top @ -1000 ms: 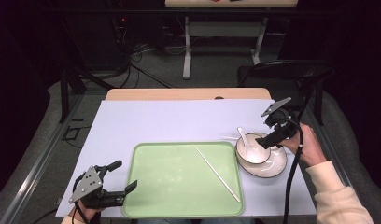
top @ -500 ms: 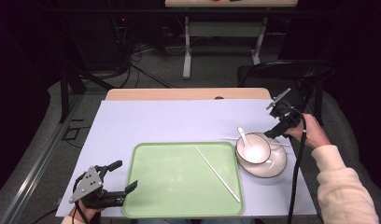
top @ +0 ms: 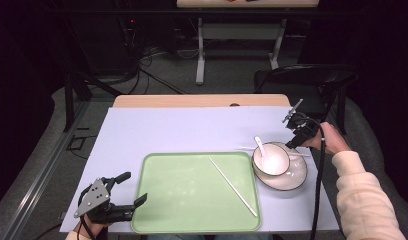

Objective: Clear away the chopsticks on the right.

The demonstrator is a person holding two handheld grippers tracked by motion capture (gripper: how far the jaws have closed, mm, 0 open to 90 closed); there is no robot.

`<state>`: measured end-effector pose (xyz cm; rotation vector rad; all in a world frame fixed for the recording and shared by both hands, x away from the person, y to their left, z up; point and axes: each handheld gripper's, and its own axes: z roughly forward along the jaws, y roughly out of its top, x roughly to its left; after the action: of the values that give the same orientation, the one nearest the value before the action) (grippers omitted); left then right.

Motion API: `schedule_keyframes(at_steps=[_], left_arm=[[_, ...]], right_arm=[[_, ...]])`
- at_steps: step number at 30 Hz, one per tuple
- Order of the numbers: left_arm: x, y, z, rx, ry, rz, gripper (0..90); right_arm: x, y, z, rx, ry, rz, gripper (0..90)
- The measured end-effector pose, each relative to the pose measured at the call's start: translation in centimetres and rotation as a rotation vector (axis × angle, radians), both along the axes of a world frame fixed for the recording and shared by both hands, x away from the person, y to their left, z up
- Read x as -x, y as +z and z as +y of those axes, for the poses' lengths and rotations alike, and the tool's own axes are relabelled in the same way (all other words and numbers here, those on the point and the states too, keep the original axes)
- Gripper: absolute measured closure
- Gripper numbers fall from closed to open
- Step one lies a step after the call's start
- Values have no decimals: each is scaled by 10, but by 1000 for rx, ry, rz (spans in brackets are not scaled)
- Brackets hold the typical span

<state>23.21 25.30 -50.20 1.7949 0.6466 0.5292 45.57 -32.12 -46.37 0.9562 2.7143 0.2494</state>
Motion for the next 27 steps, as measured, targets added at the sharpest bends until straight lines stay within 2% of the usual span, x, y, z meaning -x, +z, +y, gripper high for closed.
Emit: schedule_keyframes(at_steps=[2, 8, 11, 13, 17, 24, 27], left_arm=[[0, 0, 0, -1, 0, 1, 151], [0, 0, 0, -1, -2, 1, 151], [0, 0, 0, -1, 1, 2, 151], [0, 0, -1, -1, 2, 2, 151], [0, 0, 0, 0, 2, 2, 151], [0, 0, 0, -1, -1, 2, 151], [0, 0, 0, -1, 2, 2, 152]], right_arm=[[0, -5, 2, 11, 11, 16, 449], [2, -18, 6, 47, 88, 81, 582], [2, -23, 8, 40, 92, 110, 634], [2, -24, 9, 44, 97, 112, 658], [2, -30, 11, 59, 115, 146, 710], [3, -38, 13, 82, 143, 166, 779], [3, -38, 12, 75, 143, 155, 821]])
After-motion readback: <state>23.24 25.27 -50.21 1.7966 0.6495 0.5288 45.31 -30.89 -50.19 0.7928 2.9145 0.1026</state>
